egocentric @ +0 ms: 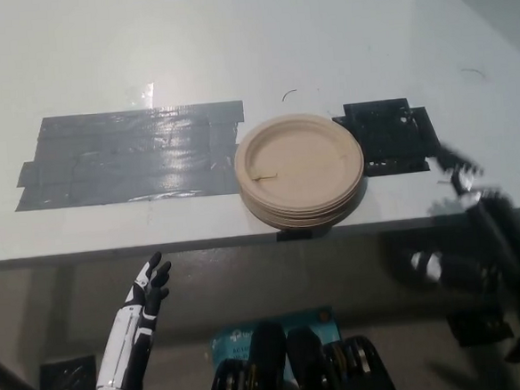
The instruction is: A stack of plates is kept in the middle of the desk close to the robot and the robot grabs the stack with its right hand, picks it up and hands it to a person.
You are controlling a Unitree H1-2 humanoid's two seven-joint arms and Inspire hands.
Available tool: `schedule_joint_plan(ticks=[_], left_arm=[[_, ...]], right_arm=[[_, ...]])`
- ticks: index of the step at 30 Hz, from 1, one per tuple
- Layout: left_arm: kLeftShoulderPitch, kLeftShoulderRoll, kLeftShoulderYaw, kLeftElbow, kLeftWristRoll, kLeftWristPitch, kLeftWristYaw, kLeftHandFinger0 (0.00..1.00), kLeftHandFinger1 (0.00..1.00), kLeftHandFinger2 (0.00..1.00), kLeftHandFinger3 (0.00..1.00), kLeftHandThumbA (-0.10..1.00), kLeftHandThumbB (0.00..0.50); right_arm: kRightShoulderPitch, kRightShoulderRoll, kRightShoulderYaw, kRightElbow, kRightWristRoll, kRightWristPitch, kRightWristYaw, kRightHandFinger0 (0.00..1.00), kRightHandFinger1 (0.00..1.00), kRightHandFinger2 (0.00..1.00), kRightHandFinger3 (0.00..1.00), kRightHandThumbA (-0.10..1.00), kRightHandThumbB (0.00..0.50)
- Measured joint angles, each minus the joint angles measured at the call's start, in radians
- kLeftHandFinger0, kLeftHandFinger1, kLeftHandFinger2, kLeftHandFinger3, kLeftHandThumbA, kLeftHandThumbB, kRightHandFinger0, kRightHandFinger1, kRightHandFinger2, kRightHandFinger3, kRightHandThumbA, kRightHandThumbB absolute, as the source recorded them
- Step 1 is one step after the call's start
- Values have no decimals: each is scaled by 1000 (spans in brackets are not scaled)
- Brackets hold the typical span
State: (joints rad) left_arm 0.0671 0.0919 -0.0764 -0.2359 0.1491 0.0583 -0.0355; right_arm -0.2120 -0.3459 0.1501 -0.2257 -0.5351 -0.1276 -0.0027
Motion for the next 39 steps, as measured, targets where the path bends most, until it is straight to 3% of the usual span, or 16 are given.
schedule_joint_plan(ticks=[10,19,24,39], left_arm=[[-9,0,0,0,0,0,0,1000,1000,1000,1000,1000,0],[-19,0,0,0,1,2,0,1000,1000,1000,1000,1000,0],[-20,0,0,0,2,2,0,1000,1000,1000,1000,1000,0],[-22,0,0,0,1,6,0,1000,1000,1000,1000,1000,0]], right_arm=[[-204,-81,65,103,-139,-2,56,1000,1000,1000,1000,993,442],[-323,-87,149,209,-239,-3,82,1000,1000,1000,1000,942,462],[-354,-79,186,263,-279,-5,82,1000,1000,1000,1000,932,500],[-386,-49,267,392,-334,-34,90,1000,1000,1000,1000,886,500]])
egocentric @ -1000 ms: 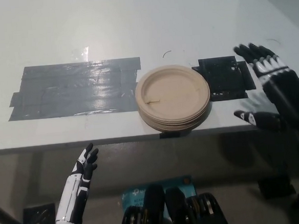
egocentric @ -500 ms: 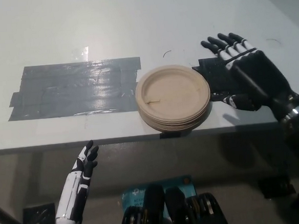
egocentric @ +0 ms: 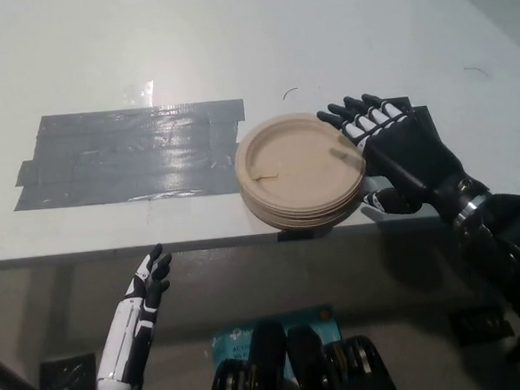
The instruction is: A stack of plates is kept in the middle of the desk close to the robot and the robot grabs the stack with its right hand, picks it up and hands it to a person.
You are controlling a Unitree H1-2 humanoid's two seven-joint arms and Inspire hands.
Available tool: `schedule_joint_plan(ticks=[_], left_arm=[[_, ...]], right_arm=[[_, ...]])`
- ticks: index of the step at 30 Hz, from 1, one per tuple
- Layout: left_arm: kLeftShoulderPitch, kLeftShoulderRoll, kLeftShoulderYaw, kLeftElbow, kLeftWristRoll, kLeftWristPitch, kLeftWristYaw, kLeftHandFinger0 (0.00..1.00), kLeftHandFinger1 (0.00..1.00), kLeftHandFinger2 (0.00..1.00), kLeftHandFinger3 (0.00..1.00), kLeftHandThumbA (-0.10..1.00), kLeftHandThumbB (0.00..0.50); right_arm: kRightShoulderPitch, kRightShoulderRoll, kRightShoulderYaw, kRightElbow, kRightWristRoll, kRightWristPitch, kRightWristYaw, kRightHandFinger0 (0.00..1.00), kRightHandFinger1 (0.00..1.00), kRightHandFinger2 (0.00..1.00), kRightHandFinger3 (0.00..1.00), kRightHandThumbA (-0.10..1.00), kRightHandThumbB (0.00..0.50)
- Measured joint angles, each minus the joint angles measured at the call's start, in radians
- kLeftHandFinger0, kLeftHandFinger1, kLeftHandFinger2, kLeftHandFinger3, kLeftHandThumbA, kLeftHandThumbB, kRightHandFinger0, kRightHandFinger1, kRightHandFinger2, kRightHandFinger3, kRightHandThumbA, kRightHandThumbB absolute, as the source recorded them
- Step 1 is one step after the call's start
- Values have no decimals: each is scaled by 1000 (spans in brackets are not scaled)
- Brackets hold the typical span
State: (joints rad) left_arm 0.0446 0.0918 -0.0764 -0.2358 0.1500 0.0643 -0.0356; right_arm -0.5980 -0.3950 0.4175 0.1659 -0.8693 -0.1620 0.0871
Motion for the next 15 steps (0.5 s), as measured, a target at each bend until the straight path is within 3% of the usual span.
schedule_joint_plan(ticks=[15], left_arm=[[-7,0,0,0,0,0,0,1000,1000,1000,1000,1000,0]], right_arm=[[-19,-3,28,59,-35,-26,1,1000,1000,1000,1000,886,500]])
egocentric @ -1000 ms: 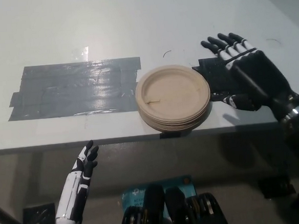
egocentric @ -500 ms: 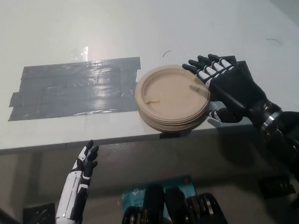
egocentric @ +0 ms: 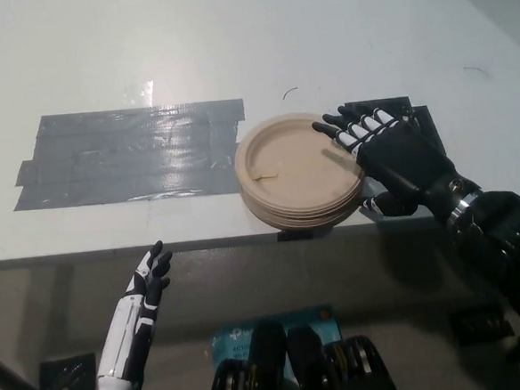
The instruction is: A stack of plates is kept in the middle of the desk close to the robot and the robot grabs the stack with its right hand, picks it up and hands it to a person.
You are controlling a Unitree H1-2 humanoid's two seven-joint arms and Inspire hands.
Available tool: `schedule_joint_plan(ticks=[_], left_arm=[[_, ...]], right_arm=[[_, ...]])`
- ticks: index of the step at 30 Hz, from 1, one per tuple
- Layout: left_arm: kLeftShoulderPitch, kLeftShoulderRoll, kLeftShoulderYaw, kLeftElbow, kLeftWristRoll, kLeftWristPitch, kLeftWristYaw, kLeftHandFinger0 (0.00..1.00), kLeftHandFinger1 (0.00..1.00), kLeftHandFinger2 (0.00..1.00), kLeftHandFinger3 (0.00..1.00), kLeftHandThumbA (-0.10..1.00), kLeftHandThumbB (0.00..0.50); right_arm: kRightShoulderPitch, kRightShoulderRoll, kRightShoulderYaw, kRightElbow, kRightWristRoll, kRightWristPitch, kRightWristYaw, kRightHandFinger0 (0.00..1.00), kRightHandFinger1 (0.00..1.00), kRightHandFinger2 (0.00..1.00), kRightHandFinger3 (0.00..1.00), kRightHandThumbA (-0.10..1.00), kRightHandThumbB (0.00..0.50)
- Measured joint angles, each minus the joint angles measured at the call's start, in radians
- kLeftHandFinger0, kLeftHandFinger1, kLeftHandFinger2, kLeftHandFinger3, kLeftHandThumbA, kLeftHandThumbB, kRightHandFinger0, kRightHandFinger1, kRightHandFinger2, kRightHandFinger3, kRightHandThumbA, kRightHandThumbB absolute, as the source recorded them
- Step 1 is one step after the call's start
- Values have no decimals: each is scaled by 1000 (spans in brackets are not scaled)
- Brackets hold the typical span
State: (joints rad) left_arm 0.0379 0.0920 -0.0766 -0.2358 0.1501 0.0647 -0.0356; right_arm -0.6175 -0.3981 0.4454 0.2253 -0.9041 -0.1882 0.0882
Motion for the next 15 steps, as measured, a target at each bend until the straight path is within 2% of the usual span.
schedule_joint_plan(ticks=[4,15], left_arm=[[-5,1,0,0,0,0,0,1000,1000,1000,1000,1000,0],[-11,1,0,0,1,1,0,1000,1000,1000,1000,1000,0]], right_arm=[[-9,-1,5,9,-11,-1,3,1000,1000,1000,1000,849,500],[-30,-1,17,29,-25,-3,9,1000,1000,1000,1000,893,500]])
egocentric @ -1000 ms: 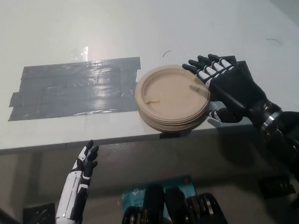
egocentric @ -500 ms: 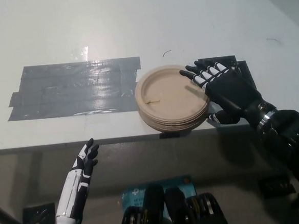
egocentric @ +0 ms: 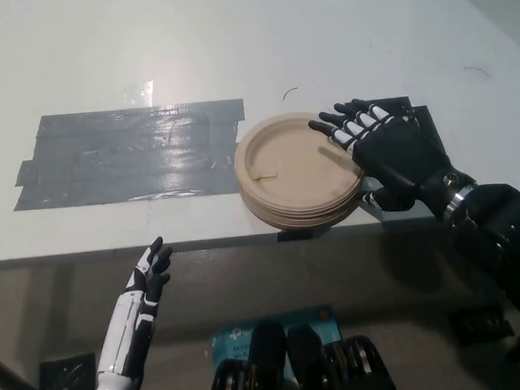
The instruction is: A stack of plates is kept in the middle of the desk close to the robot and the robot grabs the stack with its right hand, picks it up and hands it to a person.
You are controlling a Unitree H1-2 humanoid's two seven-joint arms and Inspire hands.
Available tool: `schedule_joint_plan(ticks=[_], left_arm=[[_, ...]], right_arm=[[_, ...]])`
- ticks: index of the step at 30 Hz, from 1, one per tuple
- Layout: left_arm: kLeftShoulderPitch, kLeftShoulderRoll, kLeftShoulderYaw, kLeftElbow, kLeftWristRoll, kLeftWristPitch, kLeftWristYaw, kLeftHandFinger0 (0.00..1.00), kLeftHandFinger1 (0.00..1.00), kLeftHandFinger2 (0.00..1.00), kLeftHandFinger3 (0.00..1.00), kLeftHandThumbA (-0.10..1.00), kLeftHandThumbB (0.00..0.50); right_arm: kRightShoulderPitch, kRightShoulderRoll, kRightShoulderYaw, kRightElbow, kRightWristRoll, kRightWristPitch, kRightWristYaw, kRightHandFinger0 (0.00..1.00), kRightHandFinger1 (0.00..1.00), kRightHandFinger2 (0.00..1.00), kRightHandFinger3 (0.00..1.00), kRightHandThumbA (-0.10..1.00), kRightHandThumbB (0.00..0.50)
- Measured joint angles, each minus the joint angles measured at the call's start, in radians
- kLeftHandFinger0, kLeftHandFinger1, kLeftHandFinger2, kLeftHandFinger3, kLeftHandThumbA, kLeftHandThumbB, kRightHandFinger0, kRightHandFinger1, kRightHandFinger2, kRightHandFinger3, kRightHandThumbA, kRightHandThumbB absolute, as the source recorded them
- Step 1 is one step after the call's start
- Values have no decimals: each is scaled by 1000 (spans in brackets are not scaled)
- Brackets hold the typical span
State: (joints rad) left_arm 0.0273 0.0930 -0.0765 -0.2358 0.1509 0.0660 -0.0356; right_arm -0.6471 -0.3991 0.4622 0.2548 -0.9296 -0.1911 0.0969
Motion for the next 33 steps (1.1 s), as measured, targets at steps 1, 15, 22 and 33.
schedule_joint_plan(ticks=[1,15,22,33], left_arm=[[-1,0,0,0,0,0,0,1000,1000,1000,1000,1000,0],[-10,3,0,0,0,4,0,1000,1000,1000,1000,1000,0],[-17,4,0,0,0,10,0,1000,1000,1000,1000,1000,0],[-17,6,-1,0,1,16,0,1000,1000,1000,1000,1000,0]], right_arm=[[-1,0,1,8,-2,-1,0,1000,1000,1000,1000,892,500],[-8,15,38,61,-12,-7,2,1000,1000,1000,1000,910,500],[-29,17,70,70,-25,-6,30,1000,1000,1000,1000,874,500],[-36,29,83,76,-40,-6,46,1000,1000,1000,1000,880,500]])
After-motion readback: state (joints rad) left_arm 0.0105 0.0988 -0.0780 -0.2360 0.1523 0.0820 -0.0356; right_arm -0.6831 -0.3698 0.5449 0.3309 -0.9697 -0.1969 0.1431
